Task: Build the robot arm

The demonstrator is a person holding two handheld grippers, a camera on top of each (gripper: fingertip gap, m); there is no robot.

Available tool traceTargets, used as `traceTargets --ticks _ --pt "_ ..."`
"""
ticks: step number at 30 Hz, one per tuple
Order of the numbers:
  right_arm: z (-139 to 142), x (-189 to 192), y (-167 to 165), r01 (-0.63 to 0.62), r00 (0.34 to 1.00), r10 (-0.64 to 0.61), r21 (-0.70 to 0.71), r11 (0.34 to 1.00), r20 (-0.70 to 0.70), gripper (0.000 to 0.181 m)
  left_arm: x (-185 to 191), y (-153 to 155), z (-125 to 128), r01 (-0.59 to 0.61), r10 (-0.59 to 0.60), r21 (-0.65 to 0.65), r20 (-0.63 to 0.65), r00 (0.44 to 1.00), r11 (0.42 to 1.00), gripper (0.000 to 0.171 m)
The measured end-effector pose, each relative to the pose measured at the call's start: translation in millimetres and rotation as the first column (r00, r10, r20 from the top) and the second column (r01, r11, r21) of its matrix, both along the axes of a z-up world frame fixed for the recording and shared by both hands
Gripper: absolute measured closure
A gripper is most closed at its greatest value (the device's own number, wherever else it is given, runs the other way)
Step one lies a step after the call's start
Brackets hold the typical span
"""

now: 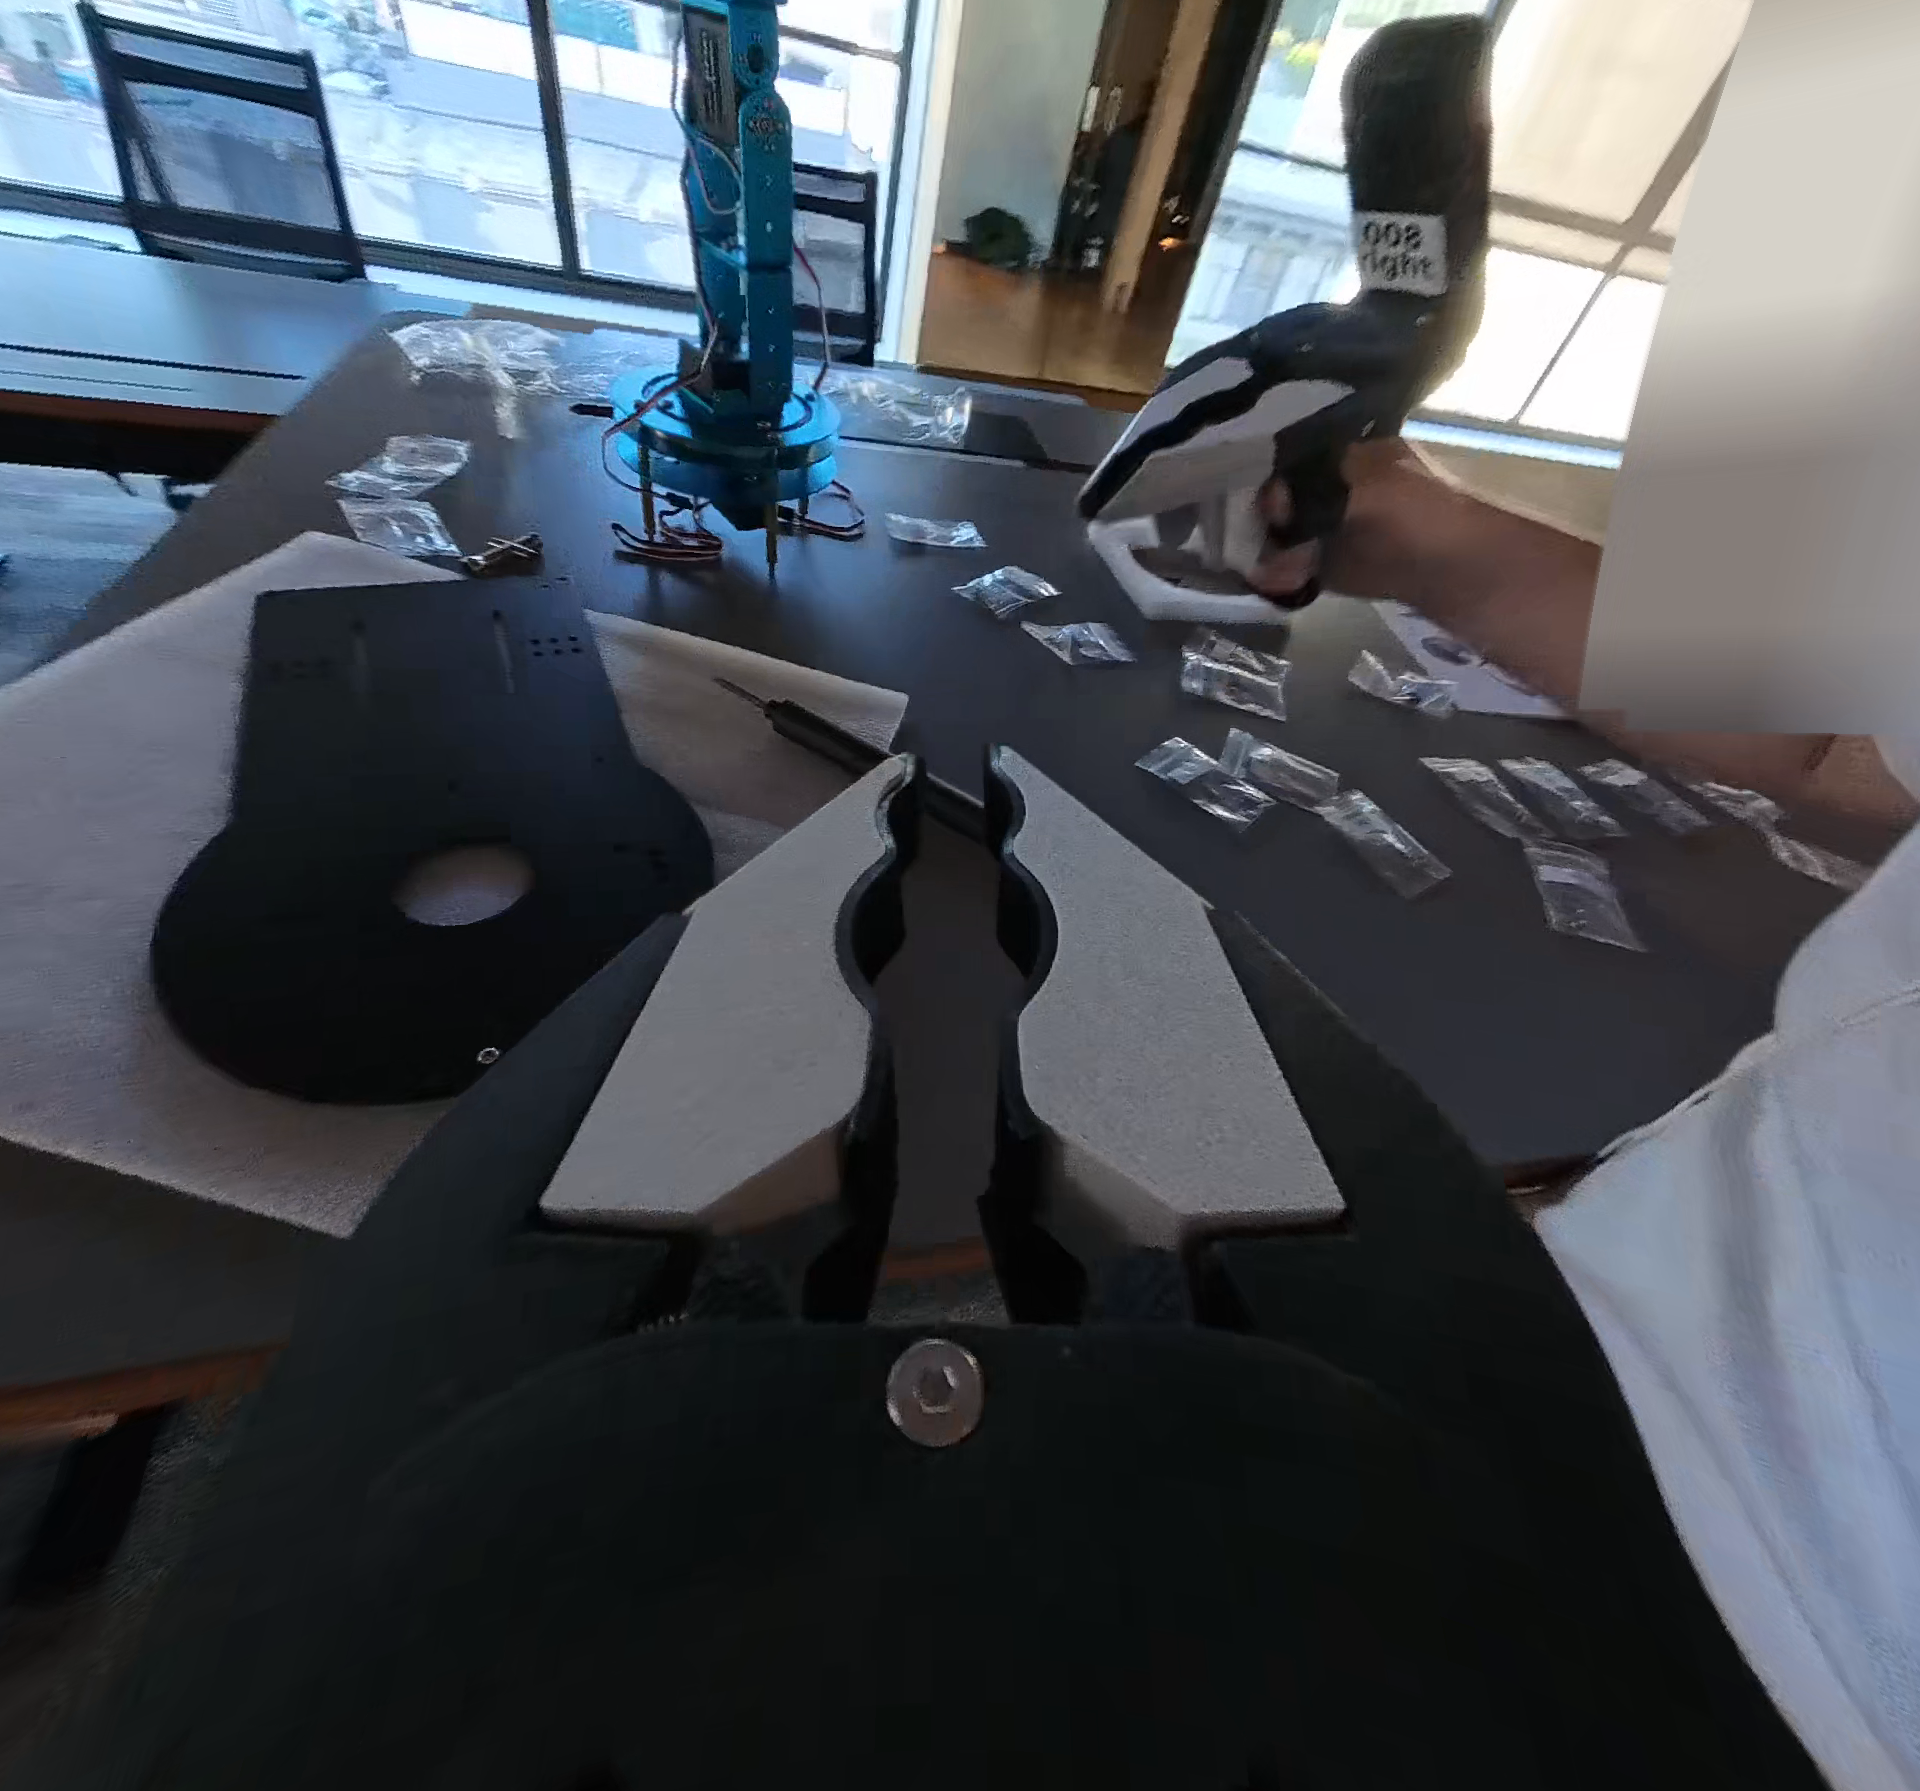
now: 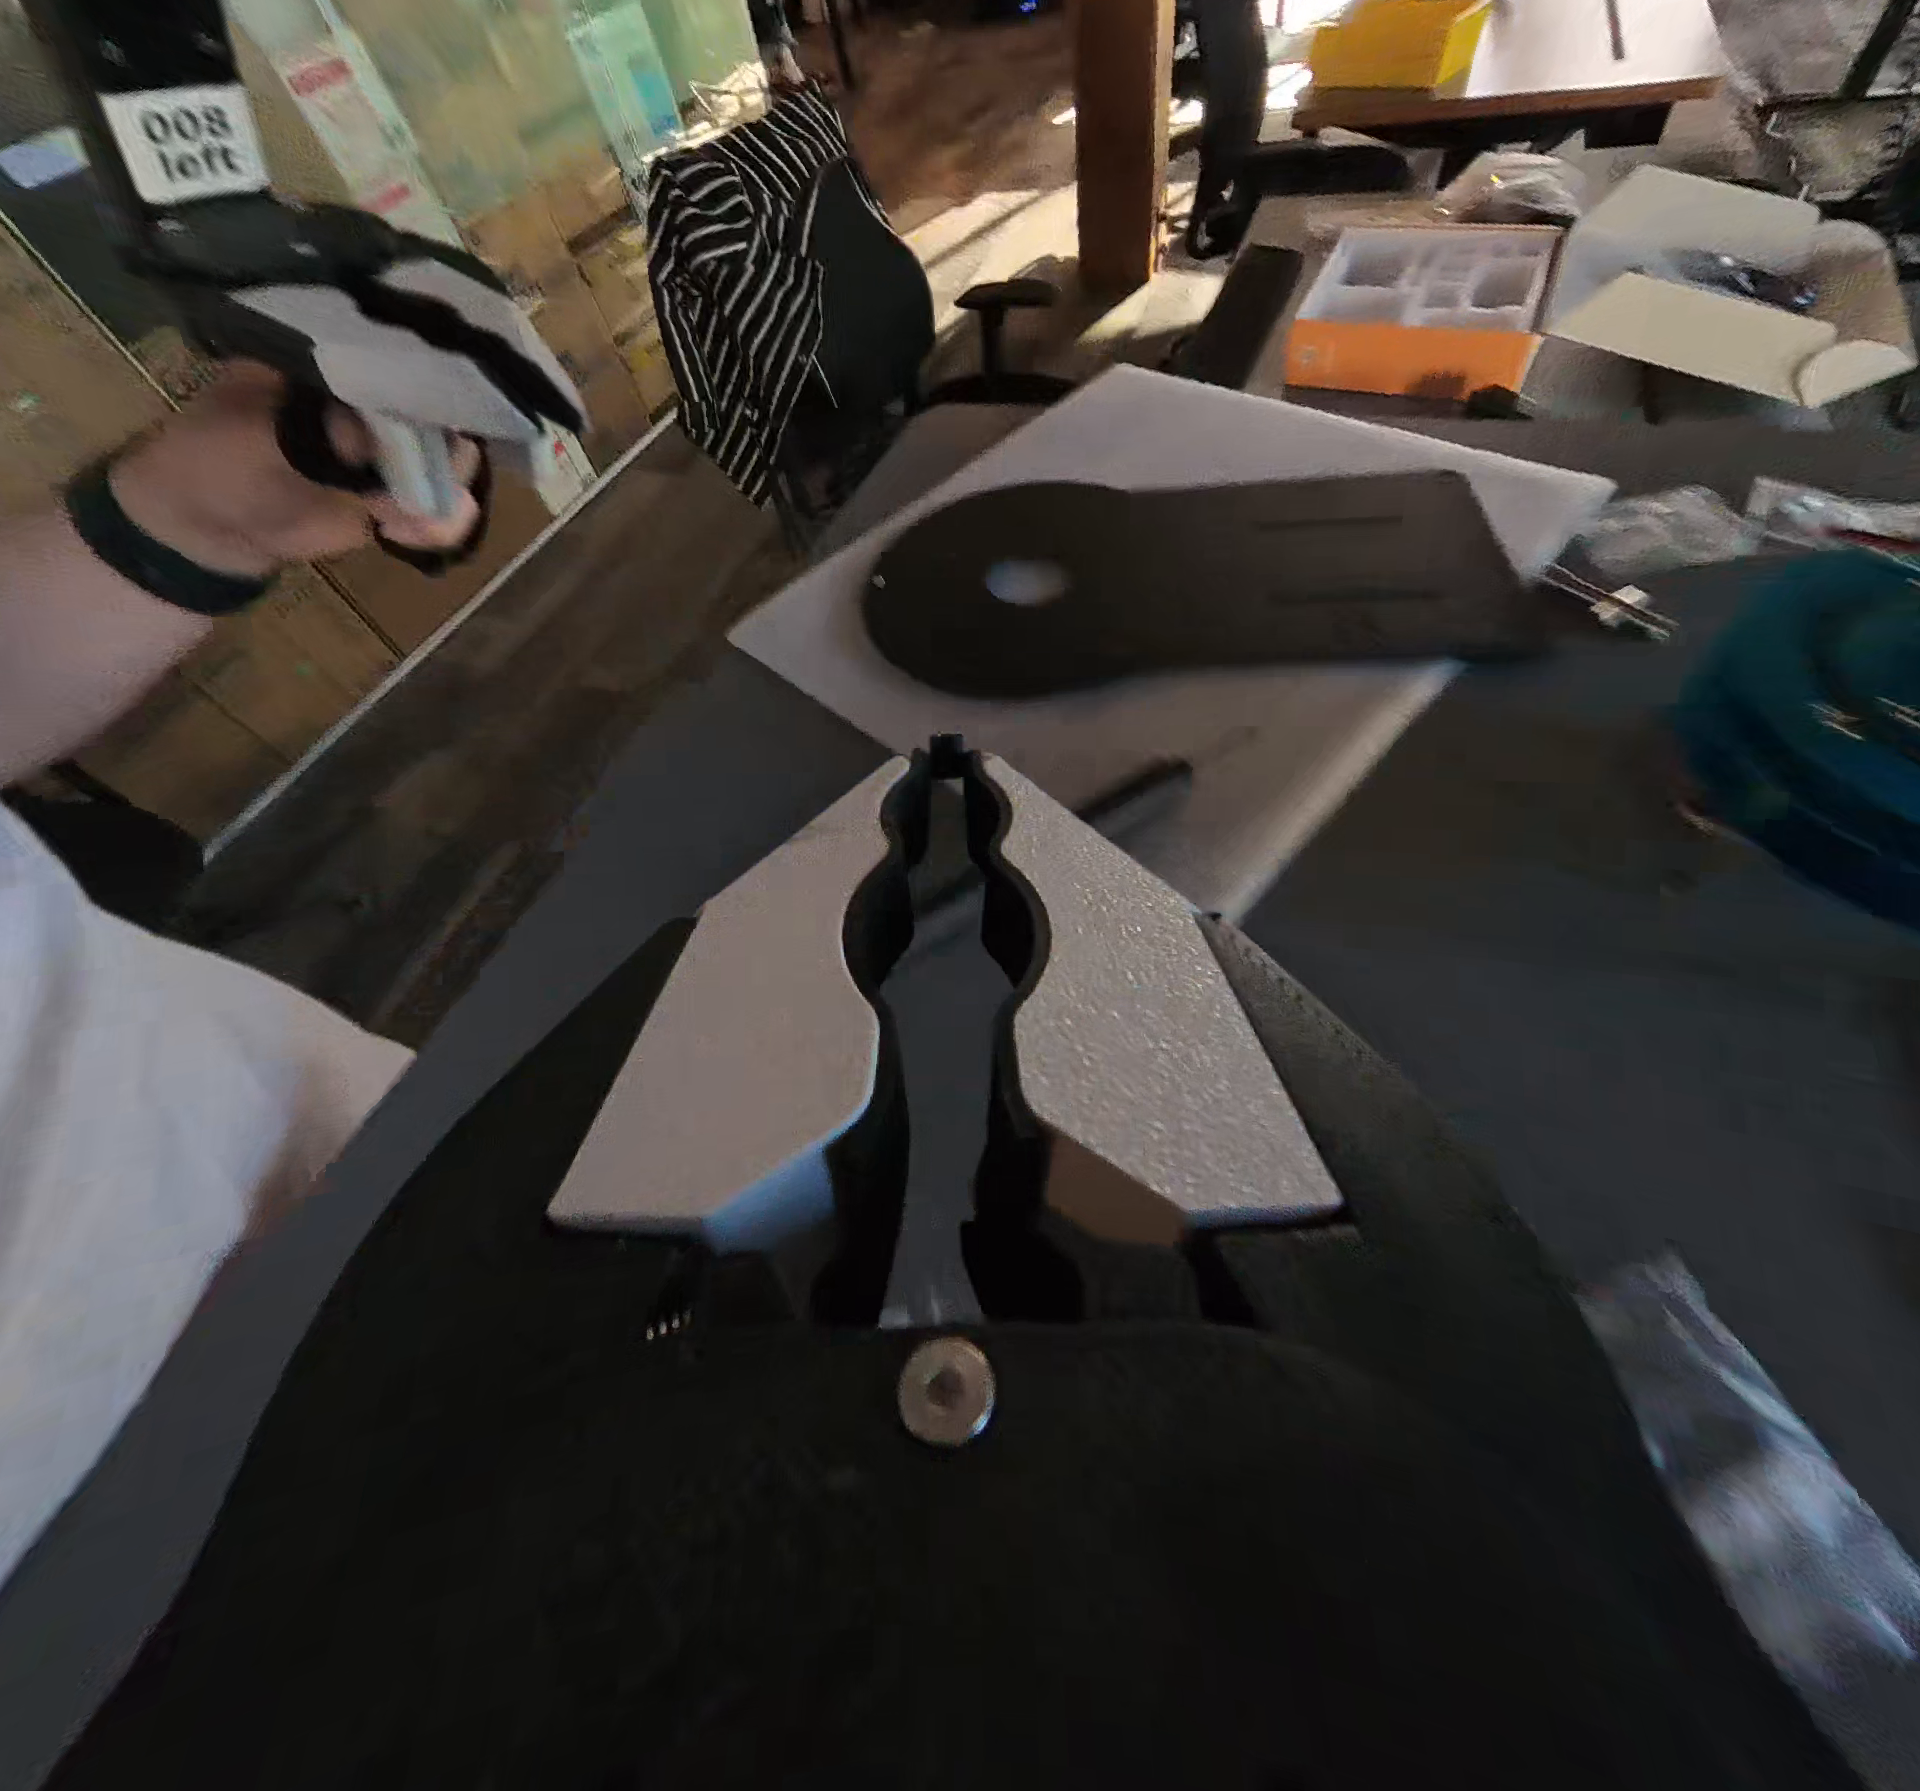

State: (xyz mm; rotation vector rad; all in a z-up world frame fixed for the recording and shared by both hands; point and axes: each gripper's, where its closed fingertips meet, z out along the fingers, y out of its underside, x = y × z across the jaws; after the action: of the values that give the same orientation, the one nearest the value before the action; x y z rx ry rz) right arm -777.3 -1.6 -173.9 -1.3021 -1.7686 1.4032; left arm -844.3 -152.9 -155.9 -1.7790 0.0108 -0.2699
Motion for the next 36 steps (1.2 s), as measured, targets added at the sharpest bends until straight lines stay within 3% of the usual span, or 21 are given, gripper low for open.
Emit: traceTargets --ticks 3,6,11,16,18,22,26,30,33,36 --pt "-10.6 -43.4 -45.8 -0.017 1.0 0.017 -0.028 0.999 0.013 0.177 -19.8 2.1 -12.5 0.037 -0.037 -0.004 0.021 0.999 0.999 0.161" --pt "-22.3 -80.3 -74.9 0.018 0.999 -0.015 -0.067 0.998 0.034 0.177 -62.4 -1.3 -32.0 0.019 -0.019 -0.085 0.002 1.0 0.996 0.158" --pt "-26.6 -131.0 -104.3 0.128 0.992 -0.127 -0.092 0.988 0.012 0.177 -127.3 -14.8 -42.1 0.172 -0.157 -0.081 0.171 0.973 0.982 0.156" --pt "-41.3 -180.7 -117.5 0.301 0.952 -0.304 -0.209 0.93 0.019 0.177 -166.6 -15.1 -50.7 0.405 -0.405 -0.031 -0.019 0.914 0.914 0.165" --pt "-51.4 -194.3 -116.3 0.388 0.92 -0.39 -0.205 0.899 0.034 0.177 -177.2 -8.6 -55.7 0.474 -0.475 -0.039 -0.008 0.88 0.88 0.164" --pt "-60.4 -201.9 -113.7 0.554 0.83 -0.557 -0.113 0.825 0.01 0.177 -178.9 4.7 -55.5 0.568 -0.555 -0.036 0.17 0.814 0.822 0.16" --pt "-63.5 -197.5 -112.8 0.671 0.741 -0.67 0.028 0.741 -0.044 0.177 -164.8 8.5 -55.3 0.613 -0.598 -0.023 0.194 0.777 0.789 0.158" --pt "-56.4 -198.3 -125.1 0.677 0.736 -0.667 0.112 0.728 -0.119 0.177 -142.2 8.7 -52.3 0.628 -0.613 0.011 0.23 0.756 0.778 0.152" --pt "-56.3 -199.4 -132.5 0.65 0.76 -0.638 0.16 0.743 -0.125 0.177 -136.9 9.7 -59.4 0.606 -0.586 -0.027 0.229 0.778 0.795 0.152" --pt "-62.2 -197.8 -133.5 0.655 0.754 -0.648 0.208 0.727 -0.11 0.177 -158.1 10.6 -59.3 0.546 -0.535 -0.057 0.146 0.833 0.836 0.156"
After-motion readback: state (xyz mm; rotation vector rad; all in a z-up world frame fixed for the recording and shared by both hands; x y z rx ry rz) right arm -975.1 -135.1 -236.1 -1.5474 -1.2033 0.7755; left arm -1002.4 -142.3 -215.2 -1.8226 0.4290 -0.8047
